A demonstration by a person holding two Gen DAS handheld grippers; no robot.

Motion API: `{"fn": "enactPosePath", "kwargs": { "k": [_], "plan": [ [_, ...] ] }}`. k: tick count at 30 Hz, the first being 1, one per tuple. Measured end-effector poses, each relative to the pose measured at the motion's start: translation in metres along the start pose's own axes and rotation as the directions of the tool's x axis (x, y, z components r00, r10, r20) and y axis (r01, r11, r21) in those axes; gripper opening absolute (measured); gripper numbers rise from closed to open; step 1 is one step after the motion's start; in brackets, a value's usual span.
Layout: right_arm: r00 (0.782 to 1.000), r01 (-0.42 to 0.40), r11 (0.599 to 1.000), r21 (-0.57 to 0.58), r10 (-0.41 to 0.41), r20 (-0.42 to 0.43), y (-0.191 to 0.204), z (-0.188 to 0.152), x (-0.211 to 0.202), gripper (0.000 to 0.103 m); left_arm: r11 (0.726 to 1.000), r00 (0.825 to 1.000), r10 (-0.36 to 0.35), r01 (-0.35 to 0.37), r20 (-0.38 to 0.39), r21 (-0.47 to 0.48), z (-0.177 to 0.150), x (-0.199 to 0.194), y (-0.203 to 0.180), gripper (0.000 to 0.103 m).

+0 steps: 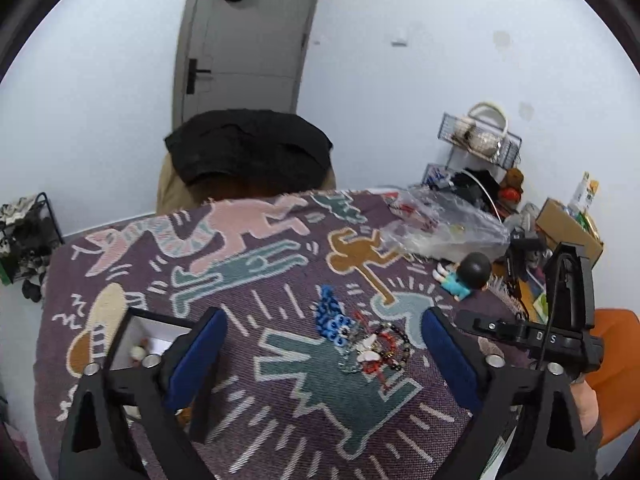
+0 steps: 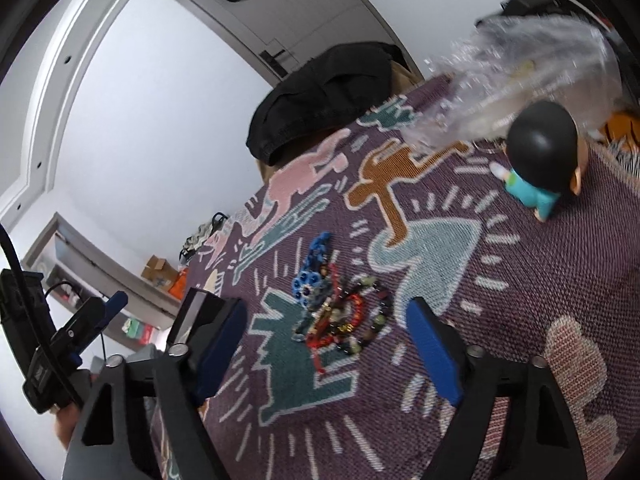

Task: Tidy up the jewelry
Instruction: 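Grasp the dark beaded bracelet with the right tool while the left tool grasps a small piece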

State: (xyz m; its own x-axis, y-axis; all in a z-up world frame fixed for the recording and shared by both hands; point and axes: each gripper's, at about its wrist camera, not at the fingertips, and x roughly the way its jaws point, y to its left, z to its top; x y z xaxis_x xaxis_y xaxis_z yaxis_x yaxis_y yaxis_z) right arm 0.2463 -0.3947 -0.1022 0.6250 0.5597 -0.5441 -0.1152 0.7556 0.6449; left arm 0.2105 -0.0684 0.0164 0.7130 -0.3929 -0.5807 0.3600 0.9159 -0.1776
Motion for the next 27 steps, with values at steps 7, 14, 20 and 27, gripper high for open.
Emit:
{"fn": "enactPosePath", "kwargs": {
  "k": [7,14,20,27],
  "plan": [
    [1.000,0.012,0.999,0.038,-0.011,-0.029,-0.024,-0.003,0.007,0.056,0.999,0.990,-0.049,0.052,-0.136,0.018,-0.014,0.052,-0.016,0.059],
    [0.999,0.031,0.999,0.043,-0.030,-0.032,-0.038,-0.003,0.006,0.049,0.998,0.972,-0.068,0.068,-0.223,-0.010,-0.029,0.095,-0.016,0.040],
    [0.999,0.044,0.998,0.044,-0.042,-0.031,-0.045,-0.003,0.005,0.048,0.997,0.959,-0.073,0.073,-0.273,-0.012,-0.038,0.121,-0.019,0.031],
    [0.997,0.055,0.998,0.033,-0.053,-0.050,-0.047,-0.003,0.013,0.041,0.998,0.944,-0.060,0.068,-0.325,0.014,-0.049,0.142,-0.024,0.020]
  ]
}}
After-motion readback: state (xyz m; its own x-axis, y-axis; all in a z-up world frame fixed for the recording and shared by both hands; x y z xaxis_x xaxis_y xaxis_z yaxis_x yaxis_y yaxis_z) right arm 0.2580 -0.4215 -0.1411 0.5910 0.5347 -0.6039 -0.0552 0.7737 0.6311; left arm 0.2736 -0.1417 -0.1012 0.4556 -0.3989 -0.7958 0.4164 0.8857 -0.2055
